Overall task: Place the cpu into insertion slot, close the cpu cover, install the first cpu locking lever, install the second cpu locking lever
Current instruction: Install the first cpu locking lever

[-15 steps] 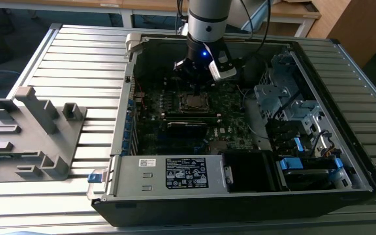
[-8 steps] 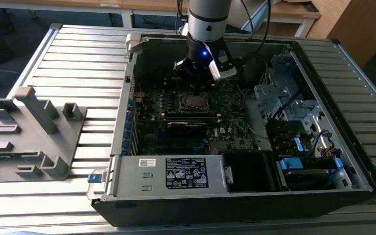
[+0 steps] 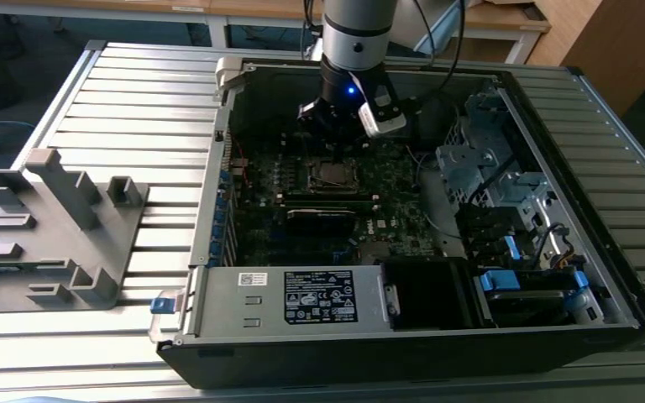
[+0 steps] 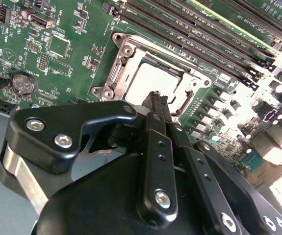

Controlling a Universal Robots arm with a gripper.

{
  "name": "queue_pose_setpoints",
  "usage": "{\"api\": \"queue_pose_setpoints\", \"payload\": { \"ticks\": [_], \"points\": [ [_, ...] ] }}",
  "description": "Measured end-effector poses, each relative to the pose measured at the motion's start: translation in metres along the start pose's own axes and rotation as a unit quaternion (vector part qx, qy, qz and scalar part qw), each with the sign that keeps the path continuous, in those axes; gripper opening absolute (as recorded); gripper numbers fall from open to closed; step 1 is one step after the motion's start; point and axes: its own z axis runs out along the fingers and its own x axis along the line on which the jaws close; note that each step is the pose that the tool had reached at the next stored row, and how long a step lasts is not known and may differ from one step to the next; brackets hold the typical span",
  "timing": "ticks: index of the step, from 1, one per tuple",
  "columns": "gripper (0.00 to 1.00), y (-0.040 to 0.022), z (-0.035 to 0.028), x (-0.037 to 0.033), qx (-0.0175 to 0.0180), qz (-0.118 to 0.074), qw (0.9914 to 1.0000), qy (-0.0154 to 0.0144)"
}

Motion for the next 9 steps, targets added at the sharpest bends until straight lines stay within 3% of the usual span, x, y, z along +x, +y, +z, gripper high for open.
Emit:
{"api": "queue_pose_setpoints", "payload": {
  "ticks": [9],
  "points": [
    [0.1,0.0001,-0.0095,0.0,-0.0001,0.0,1.0,0.0]
  ]
}}
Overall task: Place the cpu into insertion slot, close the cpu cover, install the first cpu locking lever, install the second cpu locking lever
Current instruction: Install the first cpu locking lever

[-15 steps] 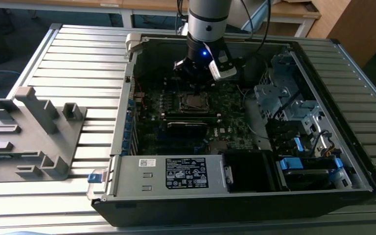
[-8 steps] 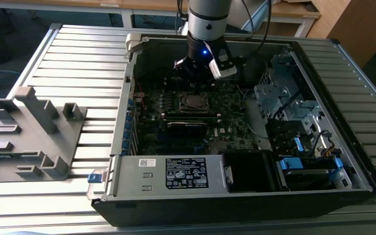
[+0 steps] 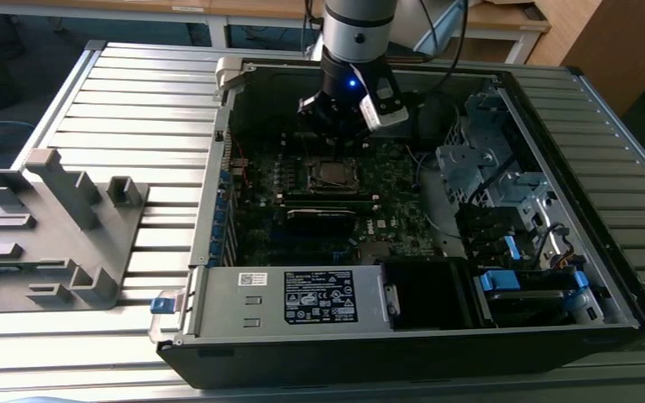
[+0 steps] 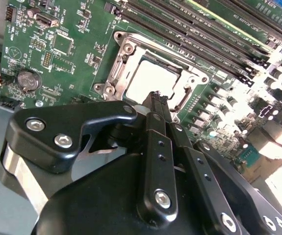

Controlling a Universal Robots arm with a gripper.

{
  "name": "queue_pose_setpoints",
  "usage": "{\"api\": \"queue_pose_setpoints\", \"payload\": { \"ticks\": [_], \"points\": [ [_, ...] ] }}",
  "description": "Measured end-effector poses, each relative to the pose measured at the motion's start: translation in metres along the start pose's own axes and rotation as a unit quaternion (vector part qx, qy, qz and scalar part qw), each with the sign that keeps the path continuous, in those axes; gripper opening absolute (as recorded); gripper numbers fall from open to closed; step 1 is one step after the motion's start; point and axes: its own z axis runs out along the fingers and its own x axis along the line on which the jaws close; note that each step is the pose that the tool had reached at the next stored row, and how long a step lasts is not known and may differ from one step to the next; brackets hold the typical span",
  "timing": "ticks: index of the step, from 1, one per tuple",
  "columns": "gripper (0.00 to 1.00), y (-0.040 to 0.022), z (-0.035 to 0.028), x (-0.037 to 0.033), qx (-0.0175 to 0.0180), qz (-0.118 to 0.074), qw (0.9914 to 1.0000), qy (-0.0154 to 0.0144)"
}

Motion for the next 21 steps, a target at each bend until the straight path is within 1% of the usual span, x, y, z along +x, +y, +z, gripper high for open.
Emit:
{"api": "queue_pose_setpoints", "payload": {
  "ticks": [2,5,21],
  "points": [
    [0.1,0.0,-0.0027,0.0,0.0,0.0,1.0,0.0],
    [0.1,0.0,-0.005,0.0,0.0,0.0,1.0,0.0],
    [0.1,-0.0001,-0.0054,0.0016,0.0,0.0,1.0,0.0]
  ]
}}
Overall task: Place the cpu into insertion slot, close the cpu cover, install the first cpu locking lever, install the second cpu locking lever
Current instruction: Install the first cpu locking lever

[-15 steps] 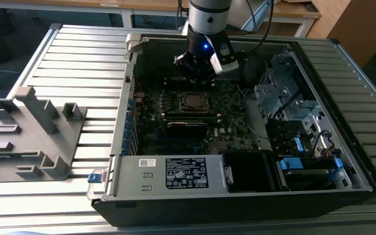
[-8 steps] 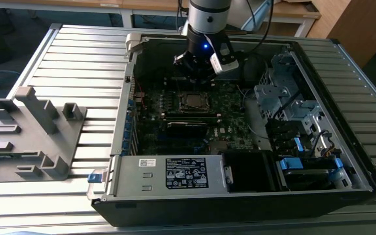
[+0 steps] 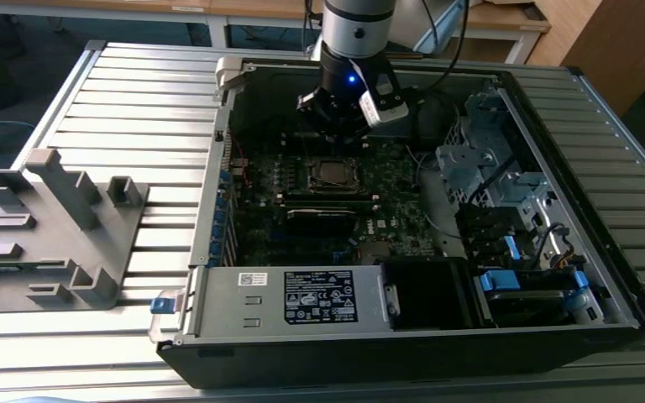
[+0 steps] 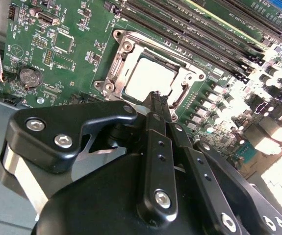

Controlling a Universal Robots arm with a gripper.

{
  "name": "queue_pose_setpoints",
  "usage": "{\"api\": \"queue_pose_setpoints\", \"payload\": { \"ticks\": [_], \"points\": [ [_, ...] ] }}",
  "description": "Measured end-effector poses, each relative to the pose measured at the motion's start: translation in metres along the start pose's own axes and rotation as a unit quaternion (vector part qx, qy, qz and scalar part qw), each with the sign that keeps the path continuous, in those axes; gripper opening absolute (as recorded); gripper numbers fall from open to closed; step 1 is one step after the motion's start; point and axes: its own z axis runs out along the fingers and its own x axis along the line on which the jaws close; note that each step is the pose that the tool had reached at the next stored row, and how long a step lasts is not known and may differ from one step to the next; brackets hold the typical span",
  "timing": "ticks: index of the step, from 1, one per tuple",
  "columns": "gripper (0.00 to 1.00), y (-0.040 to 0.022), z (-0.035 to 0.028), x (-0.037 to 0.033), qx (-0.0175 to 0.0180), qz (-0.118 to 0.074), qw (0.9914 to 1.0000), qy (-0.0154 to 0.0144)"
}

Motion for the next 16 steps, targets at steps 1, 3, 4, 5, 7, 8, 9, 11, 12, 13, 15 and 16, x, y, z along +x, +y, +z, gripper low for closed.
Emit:
{"api": "queue_pose_setpoints", "payload": {
  "ticks": [1,3,4,5,7,8,9,11,12,13,15,16],
  "points": [
    [0.1,0.0,-0.0001,0.0,0.0,0.0,1.0,0.0],
    [0.1,-0.0001,-0.001,0.0001,0.0001,0.0,1.0,0.0],
    [0.1,0.0,-0.0014,0.0,0.0,0.0,1.0,0.0],
    [0.1,0.0,-0.0014,0.0,-0.0001,0.0,1.0,-0.0001],
    [0.1,0.0,-0.0017,0.0,0.0,0.0,1.0,0.0],
    [0.1,0.0,-0.0017,0.0,-0.0001,0.0,1.0,0.0],
    [0.1,0.0,-0.0017,0.0001,0.0,0.0,1.0,0.0],
    [0.1,0.0,-0.0018,0.0007,0.0,0.0,1.0,0.0],
    [0.1,0.0,-0.0018,0.0009,0.0001,0.0,1.0,0.0],
    [0.1,0.0,-0.0018,0.001,0.0,0.0,1.0,0.0],
    [0.1,-0.0001,-0.0018,0.0017,0.0,0.0,1.0,0.0],
    [0.1,-0.0001,-0.0018,0.0017,0.0,0.0,1.0,0.0]
  ]
}}
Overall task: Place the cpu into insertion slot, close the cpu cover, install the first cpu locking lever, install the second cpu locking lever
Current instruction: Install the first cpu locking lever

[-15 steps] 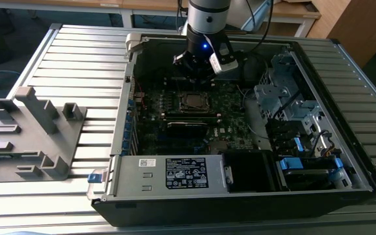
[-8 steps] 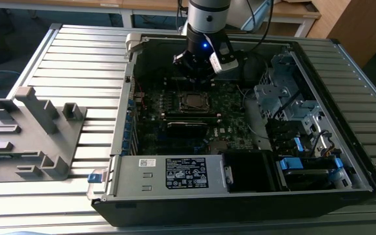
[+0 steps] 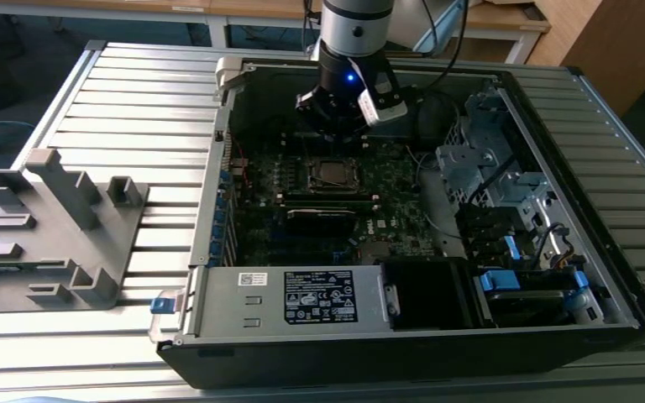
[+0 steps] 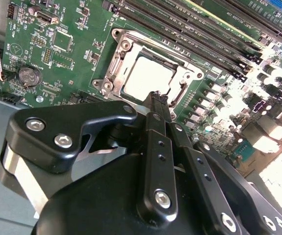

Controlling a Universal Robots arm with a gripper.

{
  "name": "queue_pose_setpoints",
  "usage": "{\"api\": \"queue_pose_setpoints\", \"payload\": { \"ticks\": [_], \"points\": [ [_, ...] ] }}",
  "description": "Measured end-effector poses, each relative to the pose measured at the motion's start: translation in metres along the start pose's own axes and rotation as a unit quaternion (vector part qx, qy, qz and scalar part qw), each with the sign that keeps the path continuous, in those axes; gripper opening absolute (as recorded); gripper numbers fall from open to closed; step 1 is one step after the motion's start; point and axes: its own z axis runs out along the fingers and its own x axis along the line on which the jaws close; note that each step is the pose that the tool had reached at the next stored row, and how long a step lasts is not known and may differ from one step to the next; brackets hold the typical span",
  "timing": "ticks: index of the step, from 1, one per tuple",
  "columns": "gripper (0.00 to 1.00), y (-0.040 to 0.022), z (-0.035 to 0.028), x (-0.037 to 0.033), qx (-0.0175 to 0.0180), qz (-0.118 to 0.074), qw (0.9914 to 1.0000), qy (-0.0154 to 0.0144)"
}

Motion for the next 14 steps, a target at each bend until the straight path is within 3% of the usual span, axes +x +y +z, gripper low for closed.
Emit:
{"api": "queue_pose_setpoints", "payload": {
  "ticks": [14],
  "points": [
    [0.1,0.0,-0.0009,0.0,0.0,0.0,1.0,0.0]
  ]
}}
